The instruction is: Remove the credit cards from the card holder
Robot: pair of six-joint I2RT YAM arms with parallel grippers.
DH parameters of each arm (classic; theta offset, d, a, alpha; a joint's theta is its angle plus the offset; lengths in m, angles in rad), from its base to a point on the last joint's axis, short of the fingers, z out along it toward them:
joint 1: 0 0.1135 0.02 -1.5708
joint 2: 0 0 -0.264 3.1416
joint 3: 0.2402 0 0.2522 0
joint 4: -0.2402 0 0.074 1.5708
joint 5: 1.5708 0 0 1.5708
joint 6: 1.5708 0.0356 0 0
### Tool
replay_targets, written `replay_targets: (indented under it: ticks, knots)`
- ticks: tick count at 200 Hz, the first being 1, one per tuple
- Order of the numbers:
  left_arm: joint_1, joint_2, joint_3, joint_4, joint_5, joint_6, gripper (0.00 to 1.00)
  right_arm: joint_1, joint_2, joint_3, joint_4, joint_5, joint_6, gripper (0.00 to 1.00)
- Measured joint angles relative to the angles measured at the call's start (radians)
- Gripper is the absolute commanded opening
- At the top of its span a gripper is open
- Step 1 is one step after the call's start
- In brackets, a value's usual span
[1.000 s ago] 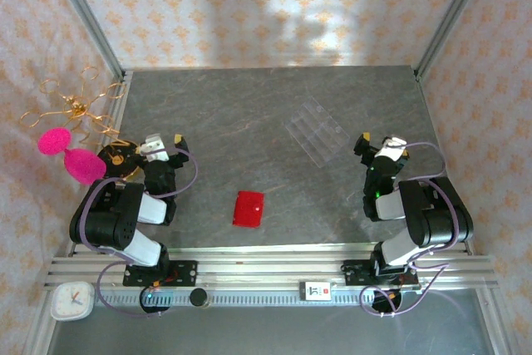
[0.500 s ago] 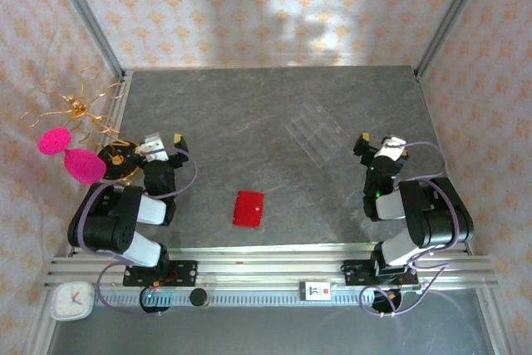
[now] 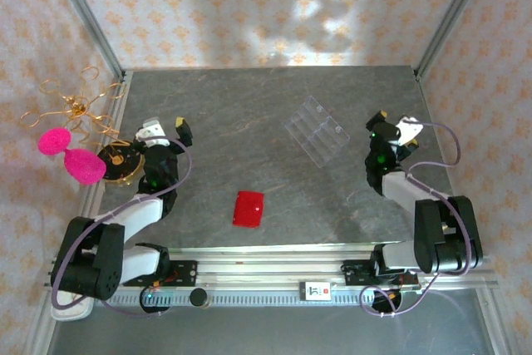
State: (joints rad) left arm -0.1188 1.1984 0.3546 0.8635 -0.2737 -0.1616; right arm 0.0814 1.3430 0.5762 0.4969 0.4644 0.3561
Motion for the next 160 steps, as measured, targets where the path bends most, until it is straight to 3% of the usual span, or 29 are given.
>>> replay_targets:
  ticks: [33, 66, 114, 160]
  knots:
    - [0.0, -0.07, 0.023, -0.046, 0.0, -0.178, 0.99, -0.007, -0.006, 0.082, -0.125, -0.048, 0.119, 1.0]
    - [0.023, -0.166, 0.024, -0.135, 0.015, -0.428, 0.99, -0.007, -0.031, 0.083, -0.148, -0.2, 0.119, 1.0]
    - [0.075, -0.196, 0.016, -0.105, 0.274, -0.554, 0.99, -0.006, -0.048, 0.101, -0.193, -0.482, 0.047, 0.94]
    - [0.073, -0.195, -0.035, 0.036, 0.451, -0.647, 0.99, -0.001, -0.015, 0.168, -0.264, -0.664, -0.034, 0.77]
